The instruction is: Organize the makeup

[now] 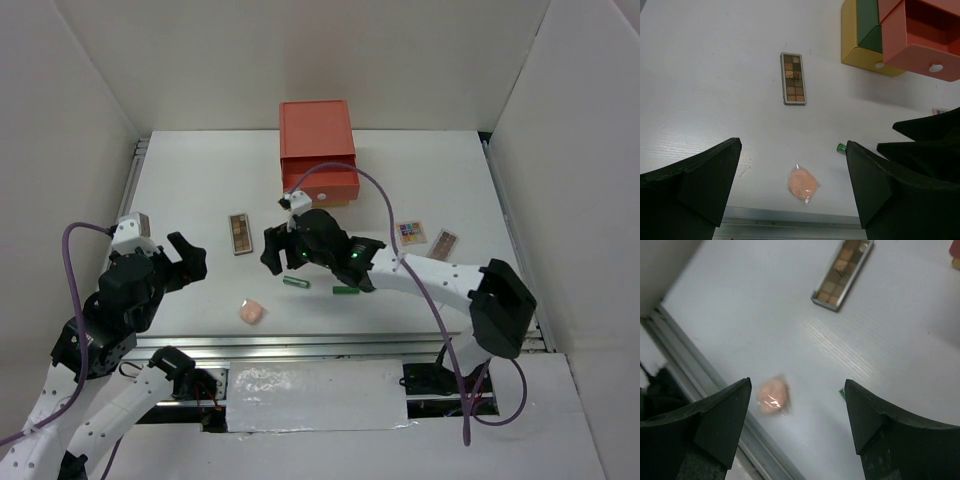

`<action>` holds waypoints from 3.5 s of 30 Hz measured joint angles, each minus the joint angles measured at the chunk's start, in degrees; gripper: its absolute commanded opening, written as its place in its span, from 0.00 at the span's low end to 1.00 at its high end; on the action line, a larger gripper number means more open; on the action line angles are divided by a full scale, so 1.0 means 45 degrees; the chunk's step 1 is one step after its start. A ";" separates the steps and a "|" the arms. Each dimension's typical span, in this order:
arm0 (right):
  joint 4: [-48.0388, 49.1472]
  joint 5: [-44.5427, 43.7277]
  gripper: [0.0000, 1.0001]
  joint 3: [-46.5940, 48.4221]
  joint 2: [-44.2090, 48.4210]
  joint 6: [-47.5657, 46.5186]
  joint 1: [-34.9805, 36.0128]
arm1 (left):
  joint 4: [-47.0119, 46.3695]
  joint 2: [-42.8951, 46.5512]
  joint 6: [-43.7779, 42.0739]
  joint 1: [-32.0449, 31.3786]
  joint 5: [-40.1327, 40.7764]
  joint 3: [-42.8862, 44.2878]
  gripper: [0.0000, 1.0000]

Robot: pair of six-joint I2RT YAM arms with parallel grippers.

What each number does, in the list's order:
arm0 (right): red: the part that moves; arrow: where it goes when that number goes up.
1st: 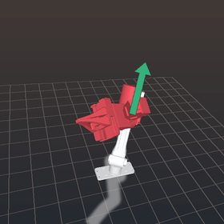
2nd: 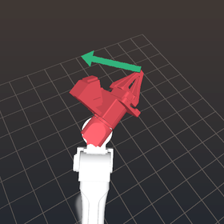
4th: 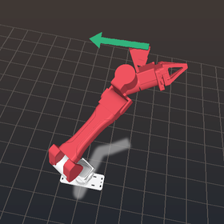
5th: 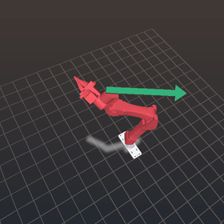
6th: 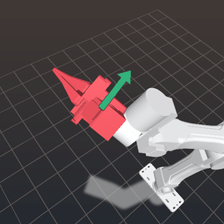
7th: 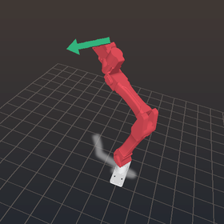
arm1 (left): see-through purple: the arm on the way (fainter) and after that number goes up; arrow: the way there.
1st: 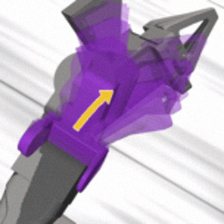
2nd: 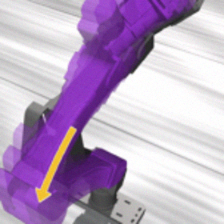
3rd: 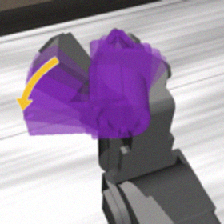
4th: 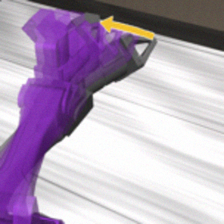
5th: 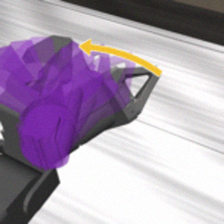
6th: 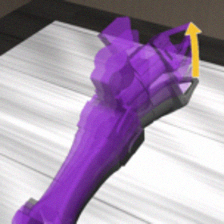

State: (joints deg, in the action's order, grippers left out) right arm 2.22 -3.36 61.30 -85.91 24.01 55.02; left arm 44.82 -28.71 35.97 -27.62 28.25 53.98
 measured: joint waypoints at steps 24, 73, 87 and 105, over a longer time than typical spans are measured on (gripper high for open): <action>-0.4265 -0.0374 0.34 0.1889 -0.5333 -0.2977 0.0097 | 0.0000 0.0291 0.0000 0.0000 -0.0015 -0.0010 1.00; -0.6309 -0.3857 0.64 0.9622 -0.4590 0.0058 -0.3740 | -0.0024 0.0126 -0.0024 0.0000 -0.0325 -0.0117 0.99; -0.6212 -0.3172 1.00 0.5484 0.3366 0.0189 -0.3793 | -0.3327 -0.5144 -0.0408 -0.2861 -0.3881 -0.0495 0.99; -0.7237 -0.1214 1.00 0.1248 1.1074 0.0418 -0.4070 | -0.6470 -1.6145 -0.4303 -0.7718 -0.3327 0.3497 0.94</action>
State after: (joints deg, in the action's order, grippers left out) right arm -30.35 -8.82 66.92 -36.07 25.89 36.71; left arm 15.70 -101.36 16.60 -62.35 13.28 69.71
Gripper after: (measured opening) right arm 0.996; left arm 0.956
